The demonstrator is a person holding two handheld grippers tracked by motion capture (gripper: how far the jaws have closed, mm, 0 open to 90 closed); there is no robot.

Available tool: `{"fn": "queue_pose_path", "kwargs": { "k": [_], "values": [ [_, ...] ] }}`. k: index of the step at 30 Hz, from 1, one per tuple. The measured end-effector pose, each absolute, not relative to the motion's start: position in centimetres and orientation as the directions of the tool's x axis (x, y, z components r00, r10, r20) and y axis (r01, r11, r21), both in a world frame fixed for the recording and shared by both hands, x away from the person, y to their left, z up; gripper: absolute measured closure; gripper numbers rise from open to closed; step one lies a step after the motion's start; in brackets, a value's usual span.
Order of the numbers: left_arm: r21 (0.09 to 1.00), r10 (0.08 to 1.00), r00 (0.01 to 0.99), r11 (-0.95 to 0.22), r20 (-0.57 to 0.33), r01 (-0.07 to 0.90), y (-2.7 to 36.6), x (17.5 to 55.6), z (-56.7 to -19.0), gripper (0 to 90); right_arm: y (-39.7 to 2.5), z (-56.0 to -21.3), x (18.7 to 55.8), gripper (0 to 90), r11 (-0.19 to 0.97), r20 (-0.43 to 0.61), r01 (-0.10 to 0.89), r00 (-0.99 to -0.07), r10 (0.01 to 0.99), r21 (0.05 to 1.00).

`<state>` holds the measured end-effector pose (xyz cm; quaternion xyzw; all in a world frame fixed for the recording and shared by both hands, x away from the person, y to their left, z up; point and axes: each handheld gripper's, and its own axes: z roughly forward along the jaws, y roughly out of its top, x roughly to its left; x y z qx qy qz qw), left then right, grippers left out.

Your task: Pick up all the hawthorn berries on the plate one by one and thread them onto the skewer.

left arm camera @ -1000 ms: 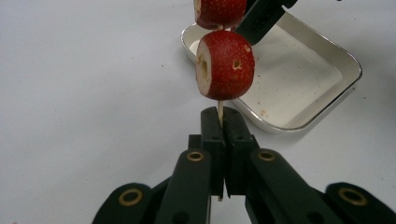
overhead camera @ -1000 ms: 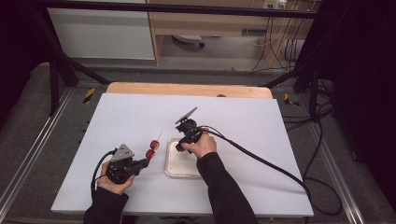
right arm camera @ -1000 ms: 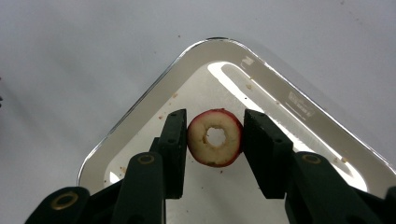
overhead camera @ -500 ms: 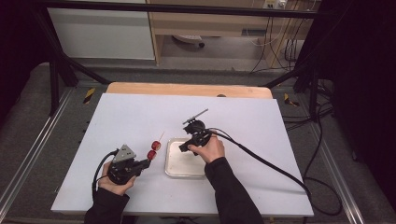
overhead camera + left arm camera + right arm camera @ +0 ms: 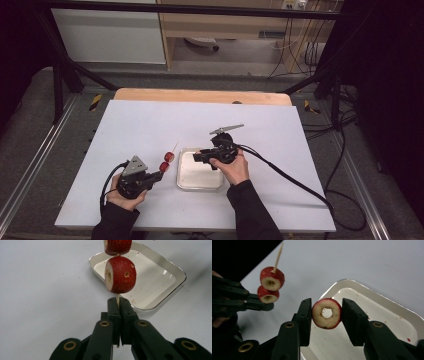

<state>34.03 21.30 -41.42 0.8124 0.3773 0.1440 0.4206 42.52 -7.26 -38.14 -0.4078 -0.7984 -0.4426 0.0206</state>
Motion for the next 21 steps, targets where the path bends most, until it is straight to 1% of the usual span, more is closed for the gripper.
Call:
{"fn": "queue_pose_path", "kwargs": {
  "k": [7, 18, 21],
  "values": [
    [0.795, 0.732, 0.676, -0.362, -0.081, 0.487, 21.0, 33.8, -41.2, 88.3, -8.2, -38.3, 41.7, 61.6, 0.134, 0.462, 0.647, -0.659, 0.593, 0.751],
    [0.797, 0.729, 0.679, -0.360, -0.083, 0.485, 20.5, 33.5, -41.2, 88.3, -8.8, -39.0, 41.0, 61.6, -0.068, 0.548, 0.618, -0.634, 0.546, 0.783],
    [0.799, 0.731, 0.676, -0.353, -0.089, 0.487, 20.3, 33.4, -41.1, 88.3, -8.7, -39.1, 40.9, 61.6, -0.106, 0.561, 0.608, -0.631, 0.536, 0.786]
  ]
}}
